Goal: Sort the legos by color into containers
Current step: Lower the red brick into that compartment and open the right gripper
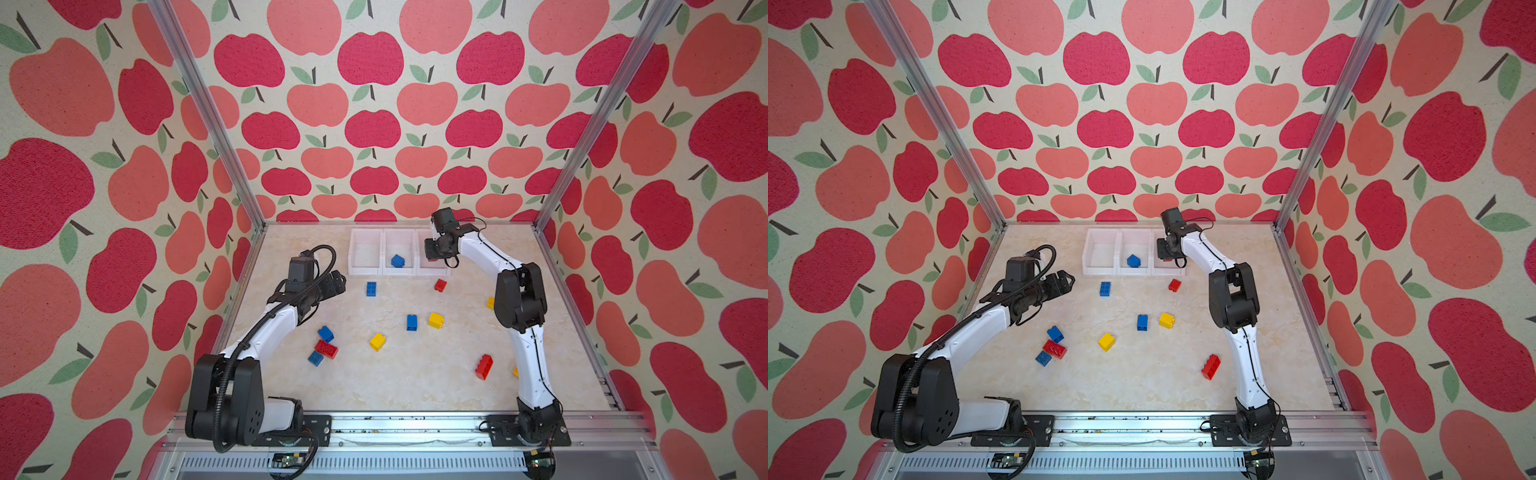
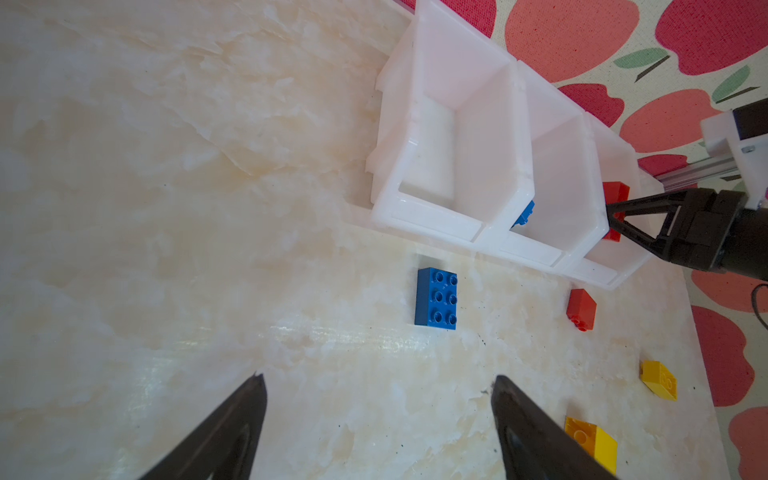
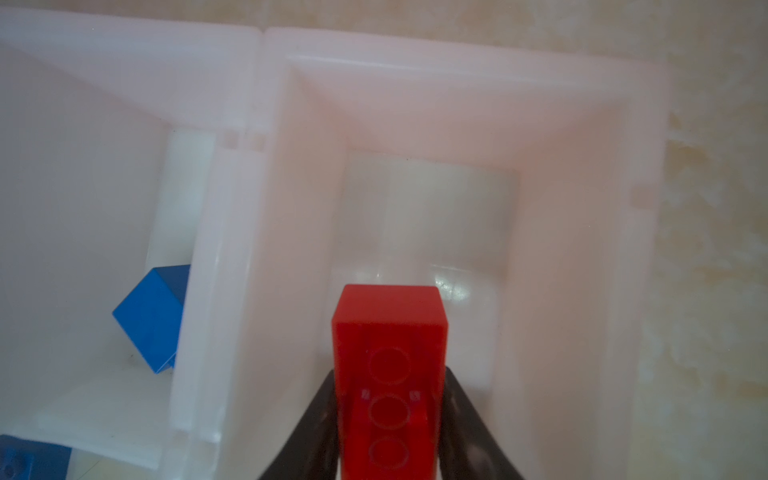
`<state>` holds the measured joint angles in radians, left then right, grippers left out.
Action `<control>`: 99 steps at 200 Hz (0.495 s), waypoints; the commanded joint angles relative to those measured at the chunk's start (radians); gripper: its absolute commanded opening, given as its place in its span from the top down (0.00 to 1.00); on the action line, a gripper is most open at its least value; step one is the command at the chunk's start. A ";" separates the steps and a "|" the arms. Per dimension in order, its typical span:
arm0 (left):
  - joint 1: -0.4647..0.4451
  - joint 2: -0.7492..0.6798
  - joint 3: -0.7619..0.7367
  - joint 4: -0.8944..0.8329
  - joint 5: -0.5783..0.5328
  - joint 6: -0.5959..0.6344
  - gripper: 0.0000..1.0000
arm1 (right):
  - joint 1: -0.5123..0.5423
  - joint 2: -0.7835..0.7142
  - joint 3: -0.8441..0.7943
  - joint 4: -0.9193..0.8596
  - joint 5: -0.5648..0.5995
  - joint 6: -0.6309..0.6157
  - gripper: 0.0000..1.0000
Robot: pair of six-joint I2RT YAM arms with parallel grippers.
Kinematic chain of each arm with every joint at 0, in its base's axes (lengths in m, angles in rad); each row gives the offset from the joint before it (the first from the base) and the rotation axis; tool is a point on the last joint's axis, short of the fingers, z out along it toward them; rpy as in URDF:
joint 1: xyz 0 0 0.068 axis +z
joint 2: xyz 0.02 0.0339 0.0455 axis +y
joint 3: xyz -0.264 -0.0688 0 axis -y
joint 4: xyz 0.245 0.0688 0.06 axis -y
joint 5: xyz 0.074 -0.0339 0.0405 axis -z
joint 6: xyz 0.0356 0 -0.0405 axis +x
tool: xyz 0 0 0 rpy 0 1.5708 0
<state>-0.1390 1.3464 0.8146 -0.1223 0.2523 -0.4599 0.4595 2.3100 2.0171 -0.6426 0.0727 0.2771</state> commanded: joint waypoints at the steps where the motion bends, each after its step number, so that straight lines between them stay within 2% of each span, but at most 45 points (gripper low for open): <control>1: -0.009 -0.018 -0.019 -0.007 0.003 -0.019 0.13 | -0.002 0.013 0.033 -0.036 -0.013 0.000 0.48; 27: -0.012 -0.021 -0.016 -0.011 0.001 -0.018 0.13 | -0.002 0.005 0.032 -0.041 -0.021 0.001 0.42; 99: -0.021 -0.020 -0.010 -0.028 -0.011 -0.020 0.13 | 0.005 -0.066 -0.025 -0.018 -0.028 0.006 0.40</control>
<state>-0.1516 1.3460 0.8127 -0.1226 0.2516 -0.4637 0.4599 2.3074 2.0151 -0.6525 0.0578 0.2806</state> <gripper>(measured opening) 0.872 0.591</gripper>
